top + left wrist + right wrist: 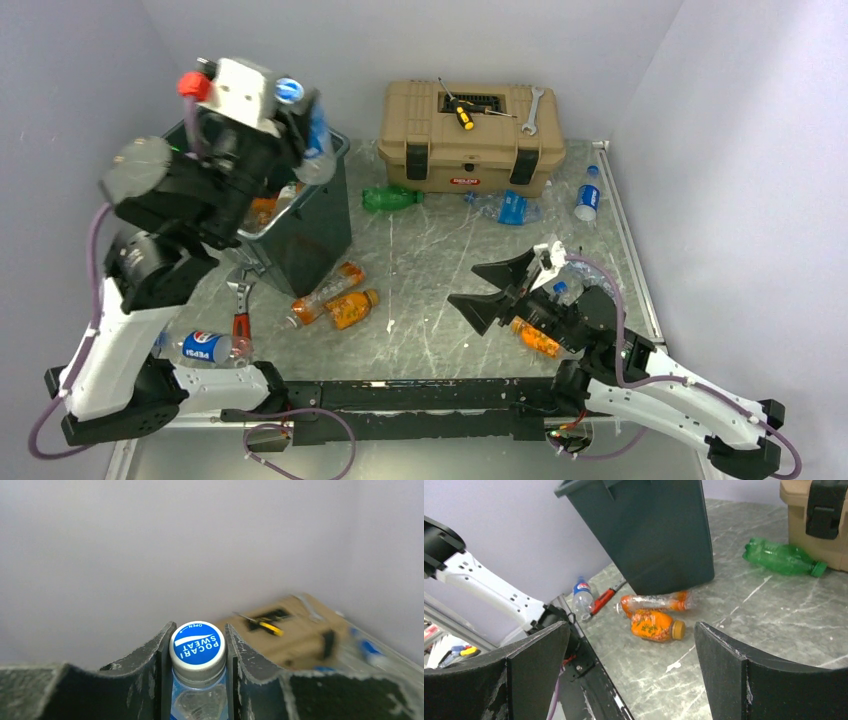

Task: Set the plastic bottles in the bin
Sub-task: Pick up the plastic bottle from the corner of the board, then place the plastic bottle in the trash bin.

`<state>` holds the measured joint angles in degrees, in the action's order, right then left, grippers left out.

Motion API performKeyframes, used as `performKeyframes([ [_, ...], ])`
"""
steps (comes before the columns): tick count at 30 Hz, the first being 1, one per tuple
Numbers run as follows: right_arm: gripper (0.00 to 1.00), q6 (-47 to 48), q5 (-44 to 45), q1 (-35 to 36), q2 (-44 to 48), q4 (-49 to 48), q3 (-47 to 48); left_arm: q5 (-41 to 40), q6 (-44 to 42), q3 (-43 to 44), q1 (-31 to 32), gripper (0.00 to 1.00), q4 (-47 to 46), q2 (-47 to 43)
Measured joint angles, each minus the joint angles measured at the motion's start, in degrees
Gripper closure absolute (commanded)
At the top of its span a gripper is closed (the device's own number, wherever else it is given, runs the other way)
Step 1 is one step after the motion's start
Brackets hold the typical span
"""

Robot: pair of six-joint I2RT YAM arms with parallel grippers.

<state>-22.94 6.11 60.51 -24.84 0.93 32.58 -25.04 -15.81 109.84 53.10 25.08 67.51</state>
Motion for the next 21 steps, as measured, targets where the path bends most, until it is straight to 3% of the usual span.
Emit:
performKeyframes([
  [2, 0.0, 0.0, 0.1, 0.0, 0.0, 0.3, -0.9, -2.8, -2.4, 3.3, -3.0, 1.0, -0.1, 0.3],
  [7, 0.0, 0.0, 0.4, 0.0, -1.6, 1.4, -1.4, -4.3, -1.8, 13.7, -19.7, 1.0, 3.3, 7.5],
  [11, 0.0, 0.0, 0.4, 0.0, -1.9, 2.0, -1.4, -4.2, 2.0, 15.4, -31.0, 1.0, 5.3, 13.3],
  [18, 0.0, 0.0, 0.0, 0.0, -1.9, 2.5, -1.5, -1.5, 14.2, 3.7, -51.5, 1.0, 7.4, 17.9],
  [21, 0.0, -0.1, -0.3, 0.0, -1.1, 2.5, -2.4, -1.5, 17.9, -5.2, -58.3, 1.0, 3.4, 16.5],
])
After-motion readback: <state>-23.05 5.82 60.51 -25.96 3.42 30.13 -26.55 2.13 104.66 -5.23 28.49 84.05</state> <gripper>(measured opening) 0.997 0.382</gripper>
